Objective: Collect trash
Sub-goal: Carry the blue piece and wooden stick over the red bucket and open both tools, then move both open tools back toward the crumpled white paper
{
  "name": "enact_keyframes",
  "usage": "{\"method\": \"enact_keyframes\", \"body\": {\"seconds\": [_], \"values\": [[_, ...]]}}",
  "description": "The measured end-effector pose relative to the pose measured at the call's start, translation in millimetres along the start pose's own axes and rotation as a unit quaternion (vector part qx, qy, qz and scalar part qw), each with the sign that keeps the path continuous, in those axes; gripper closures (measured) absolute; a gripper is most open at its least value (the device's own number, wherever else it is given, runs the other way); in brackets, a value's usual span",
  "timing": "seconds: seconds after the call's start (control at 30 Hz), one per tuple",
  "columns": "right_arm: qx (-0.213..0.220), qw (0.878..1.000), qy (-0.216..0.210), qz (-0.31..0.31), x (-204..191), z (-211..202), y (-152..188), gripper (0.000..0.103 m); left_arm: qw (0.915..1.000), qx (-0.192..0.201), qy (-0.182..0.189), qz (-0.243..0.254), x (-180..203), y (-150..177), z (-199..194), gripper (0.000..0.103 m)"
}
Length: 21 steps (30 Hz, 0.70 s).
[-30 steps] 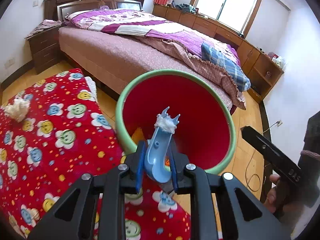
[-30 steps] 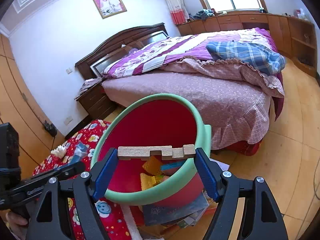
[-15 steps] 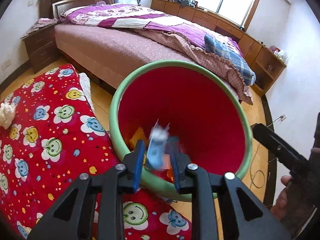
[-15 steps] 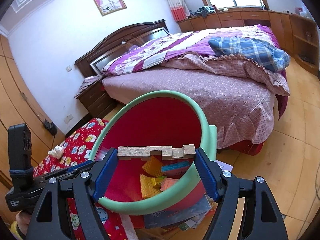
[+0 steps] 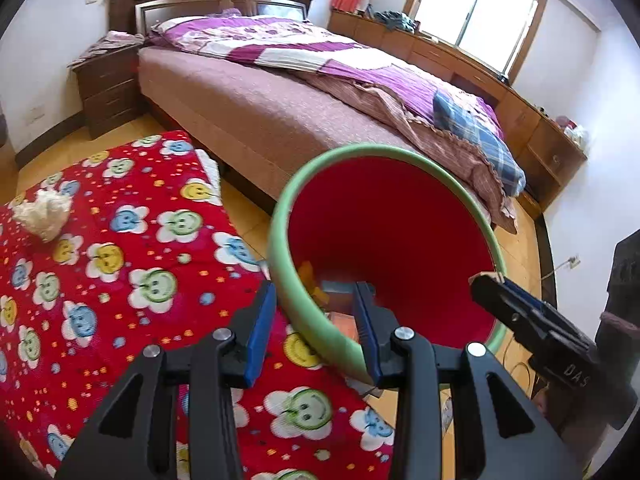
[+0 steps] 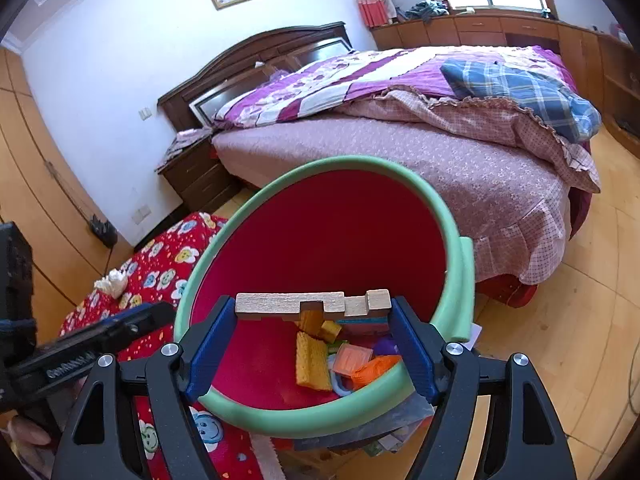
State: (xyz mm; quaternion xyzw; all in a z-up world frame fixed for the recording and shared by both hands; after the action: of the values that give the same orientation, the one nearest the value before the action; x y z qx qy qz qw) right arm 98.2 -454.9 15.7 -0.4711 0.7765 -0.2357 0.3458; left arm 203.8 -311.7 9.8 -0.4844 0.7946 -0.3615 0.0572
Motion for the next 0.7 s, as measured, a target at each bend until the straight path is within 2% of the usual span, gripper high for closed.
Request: {"method": "enact_keyframes", "body": {"seconds": [0.13,0.2,0.53,0.7], "values": [[-0.003,1.000,0.012,-0.011,-4,3,3,0.024,0.9999,0.007,-0.006,-0.011,-9,0,-9,0.062],[-0.001,1.000,0.015,-0.014,-6,2,3,0.023,0.9997,0.007,-0.016,-0.017,-13,2,-12,0.058],[0.010,1.000,0.021,-0.021,-19,-11,4,0.022,0.9980,0.007,-0.050,-0.037,-31,11,-29,0.057],[0.016,1.000,0.015,-0.021,-30,-21,4,0.022,0.9969,0.019,-0.060,-0.047,-40,11,-48,0.057]]}}
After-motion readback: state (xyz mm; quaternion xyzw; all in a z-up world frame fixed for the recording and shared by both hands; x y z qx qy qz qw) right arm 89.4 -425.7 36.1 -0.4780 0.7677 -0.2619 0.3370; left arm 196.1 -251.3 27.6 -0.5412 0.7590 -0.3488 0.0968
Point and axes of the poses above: each gripper's, at about its wrist camera, not at the fingertips, and z roughly the way its jaws point, x to its right, y to its underside, the point moved 4 cm from there along z, roughly the way its jaws point, and after that the axes turned 2 degrees about y, right-handed, at the moved point
